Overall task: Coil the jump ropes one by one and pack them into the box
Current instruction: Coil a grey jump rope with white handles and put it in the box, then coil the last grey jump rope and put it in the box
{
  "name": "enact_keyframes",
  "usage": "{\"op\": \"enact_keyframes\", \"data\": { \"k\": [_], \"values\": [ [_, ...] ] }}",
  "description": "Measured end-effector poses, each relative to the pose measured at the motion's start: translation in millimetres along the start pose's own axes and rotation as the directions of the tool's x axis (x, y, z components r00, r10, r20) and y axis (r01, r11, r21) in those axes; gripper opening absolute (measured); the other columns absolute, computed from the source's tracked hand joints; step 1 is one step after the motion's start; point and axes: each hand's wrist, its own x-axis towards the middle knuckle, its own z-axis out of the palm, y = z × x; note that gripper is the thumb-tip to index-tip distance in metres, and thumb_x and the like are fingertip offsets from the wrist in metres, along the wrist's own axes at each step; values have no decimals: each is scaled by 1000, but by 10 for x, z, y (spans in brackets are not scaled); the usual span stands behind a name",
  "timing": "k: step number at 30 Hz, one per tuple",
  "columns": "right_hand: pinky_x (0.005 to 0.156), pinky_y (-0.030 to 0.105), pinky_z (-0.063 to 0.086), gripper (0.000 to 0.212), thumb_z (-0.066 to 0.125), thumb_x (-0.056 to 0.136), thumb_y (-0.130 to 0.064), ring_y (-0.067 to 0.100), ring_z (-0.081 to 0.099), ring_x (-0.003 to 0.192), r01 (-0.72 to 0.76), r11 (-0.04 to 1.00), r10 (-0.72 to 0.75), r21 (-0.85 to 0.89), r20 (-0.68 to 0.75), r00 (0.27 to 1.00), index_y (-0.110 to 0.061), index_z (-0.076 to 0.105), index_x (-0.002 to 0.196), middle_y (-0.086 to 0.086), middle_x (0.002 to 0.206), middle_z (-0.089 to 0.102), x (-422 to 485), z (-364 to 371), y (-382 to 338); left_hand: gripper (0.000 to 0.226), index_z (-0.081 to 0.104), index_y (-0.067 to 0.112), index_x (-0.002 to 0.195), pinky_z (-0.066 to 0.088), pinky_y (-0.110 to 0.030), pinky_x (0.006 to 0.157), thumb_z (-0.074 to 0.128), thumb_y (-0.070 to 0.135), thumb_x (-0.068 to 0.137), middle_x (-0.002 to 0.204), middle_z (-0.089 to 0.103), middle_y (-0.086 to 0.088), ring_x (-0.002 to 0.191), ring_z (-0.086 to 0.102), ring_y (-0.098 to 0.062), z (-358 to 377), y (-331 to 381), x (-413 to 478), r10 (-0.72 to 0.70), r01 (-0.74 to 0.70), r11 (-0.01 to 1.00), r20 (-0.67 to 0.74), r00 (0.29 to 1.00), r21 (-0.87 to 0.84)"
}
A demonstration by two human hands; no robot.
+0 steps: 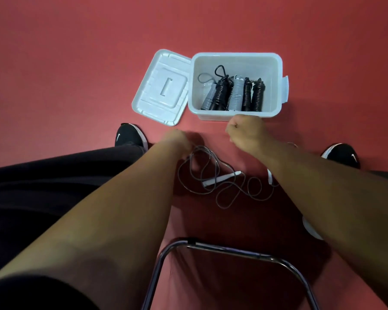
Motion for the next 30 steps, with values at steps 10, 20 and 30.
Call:
{"op": "enact_keyframes", "data": {
  "k": [10,20,30],
  "values": [
    [98,43,57,34,57,92,-22,36,67,115,-212,878,299,-428,147,943,-16,69,124,14,129,67,3,286,578,87,21,46,162,27,-63,122,55,10,91,174,-11,9,157,6,-42,411,45,310,102,-168,956,266,959,239],
    [115,43,43,42,54,101,-24,32,54,138,-299,767,419,-567,90,904,-18,59,142,12,149,57,165,37,1054,72,24,12,161,45,-54,107,57,24,98,163,23,-16,144,42,-38,405,340,435,-360,359,932,-13,933,-47],
    [113,30,40,46,59,98,-9,31,54,140,-291,931,304,-219,28,952,-14,62,144,13,151,59,50,43,1254,54,44,10,150,46,-47,104,57,29,101,150,38,-13,137,43,-34,659,864,156,-71,87,987,-129,989,131]
  ]
}}
